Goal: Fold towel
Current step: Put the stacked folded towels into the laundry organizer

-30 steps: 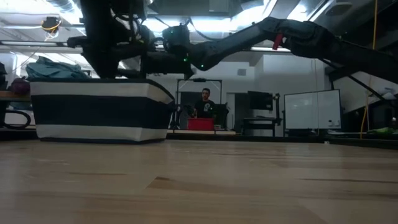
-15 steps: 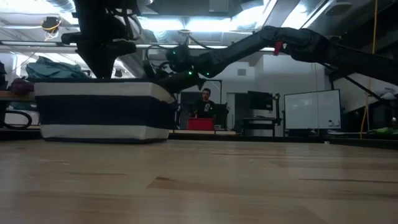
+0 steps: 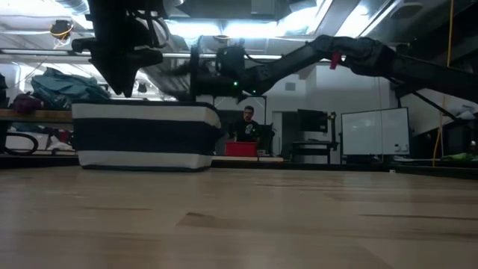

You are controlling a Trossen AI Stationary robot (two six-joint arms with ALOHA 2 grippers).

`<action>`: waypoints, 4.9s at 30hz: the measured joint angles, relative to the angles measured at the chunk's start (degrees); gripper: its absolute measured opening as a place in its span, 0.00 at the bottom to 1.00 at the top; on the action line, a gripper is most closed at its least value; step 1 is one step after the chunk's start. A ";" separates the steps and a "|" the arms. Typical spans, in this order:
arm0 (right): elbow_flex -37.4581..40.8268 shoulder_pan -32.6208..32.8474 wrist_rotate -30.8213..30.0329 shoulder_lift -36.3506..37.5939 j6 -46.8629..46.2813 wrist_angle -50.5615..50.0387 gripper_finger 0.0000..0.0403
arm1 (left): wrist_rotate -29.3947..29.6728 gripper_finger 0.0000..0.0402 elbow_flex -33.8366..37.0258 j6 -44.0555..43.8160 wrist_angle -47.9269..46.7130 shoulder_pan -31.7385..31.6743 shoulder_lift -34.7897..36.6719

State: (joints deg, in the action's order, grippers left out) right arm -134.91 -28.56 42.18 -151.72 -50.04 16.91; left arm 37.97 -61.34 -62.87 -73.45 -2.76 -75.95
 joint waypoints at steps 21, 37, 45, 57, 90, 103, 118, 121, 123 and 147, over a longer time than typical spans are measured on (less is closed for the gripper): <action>-0.07 3.61 16.60 0.26 5.53 5.09 0.55 | 4.65 0.28 -0.04 -7.92 -0.63 4.10 4.29; -0.07 2.68 2.23 8.19 37.05 -24.00 0.55 | 9.49 0.28 -0.04 -2.80 0.69 7.45 18.23; 0.33 7.39 -17.05 9.20 56.36 -40.92 0.55 | 11.39 0.28 -0.04 -2.59 0.99 6.36 18.17; 0.37 6.31 -36.69 7.40 66.22 -39.69 0.55 | 11.72 0.28 -0.04 -2.37 4.13 6.47 18.11; -0.11 5.67 -32.39 16.14 60.80 -66.49 0.55 | 2.72 0.15 0.02 9.44 18.93 -7.13 3.87; -0.07 5.67 -32.59 21.84 64.03 -80.72 0.55 | -10.61 0.00 -0.06 19.47 31.47 -9.81 -13.16; -0.09 5.66 -35.16 34.72 66.86 -89.54 0.55 | -26.37 0.00 -1.41 14.94 47.62 -3.46 -21.03; -0.09 5.66 -37.60 37.09 66.98 -90.36 0.55 | -24.75 0.00 -2.92 14.87 47.30 -2.26 -20.96; -0.09 5.66 -39.89 38.31 67.00 -91.82 0.55 | -24.29 0.00 -4.19 14.22 47.18 -1.78 -20.67; -0.09 4.11 -46.29 44.87 68.53 -94.06 0.55 | -12.16 0.00 -9.13 24.15 36.20 -12.66 -18.02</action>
State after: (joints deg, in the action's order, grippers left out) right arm -135.00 -24.45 -4.10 -106.85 18.49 -77.14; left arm 25.81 -70.47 -38.72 -37.26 -15.43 -93.97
